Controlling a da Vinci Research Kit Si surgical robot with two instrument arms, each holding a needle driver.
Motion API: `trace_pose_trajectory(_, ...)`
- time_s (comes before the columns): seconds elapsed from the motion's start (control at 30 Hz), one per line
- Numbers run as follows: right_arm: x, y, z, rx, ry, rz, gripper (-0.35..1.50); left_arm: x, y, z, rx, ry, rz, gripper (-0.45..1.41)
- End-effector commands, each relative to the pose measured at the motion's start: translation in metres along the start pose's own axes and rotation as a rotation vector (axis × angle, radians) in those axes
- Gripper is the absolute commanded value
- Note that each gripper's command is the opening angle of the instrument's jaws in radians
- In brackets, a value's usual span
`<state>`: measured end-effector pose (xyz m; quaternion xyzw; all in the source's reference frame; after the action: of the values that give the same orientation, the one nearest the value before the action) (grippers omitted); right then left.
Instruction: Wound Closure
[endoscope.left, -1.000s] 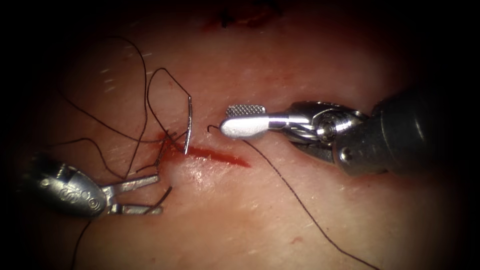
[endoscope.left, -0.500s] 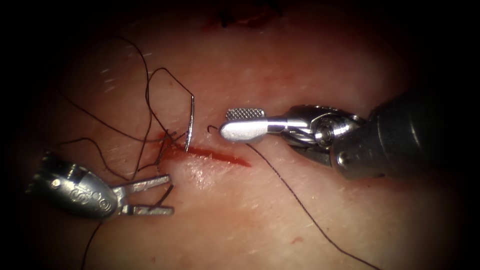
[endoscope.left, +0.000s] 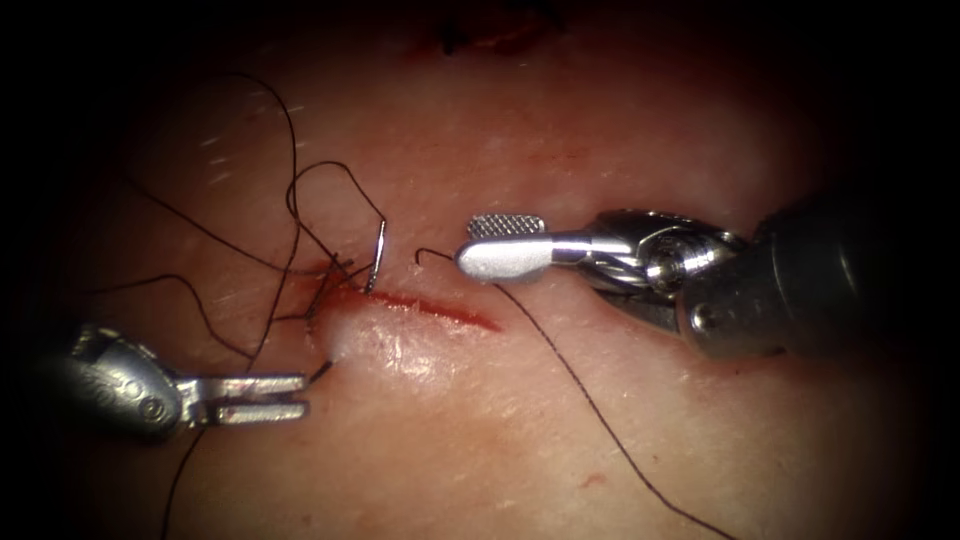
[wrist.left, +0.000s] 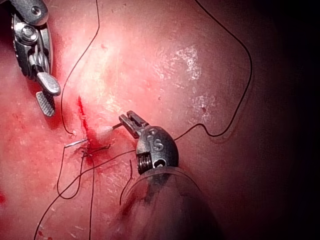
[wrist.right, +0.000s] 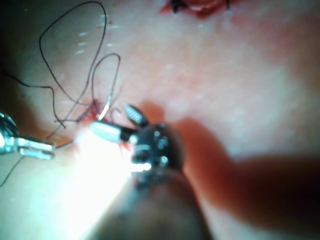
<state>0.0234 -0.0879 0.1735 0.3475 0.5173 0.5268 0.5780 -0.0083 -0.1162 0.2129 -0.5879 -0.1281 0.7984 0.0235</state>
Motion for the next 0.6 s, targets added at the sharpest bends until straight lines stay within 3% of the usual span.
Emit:
trace_pose_trajectory(0.03,-0.0014,-0.0004,0.0004,-0.013,0.014,0.012,1.30,0.0009,0.0016,0.0009,-0.019,0.014,-0.006,-0.45)
trace_pose_trajectory(0.5,-0.0010,0.0000,-0.0005,-0.020,0.018,-0.060,1.43,0.0092,0.0064,-0.0007,-0.355,0.151,-0.132,-0.45)
trace_pose_trajectory(0.6,-0.0011,-0.0001,-0.0005,-0.020,0.018,-0.060,1.41,0.0103,0.0066,-0.0009,-0.364,0.158,-0.132,-0.45)
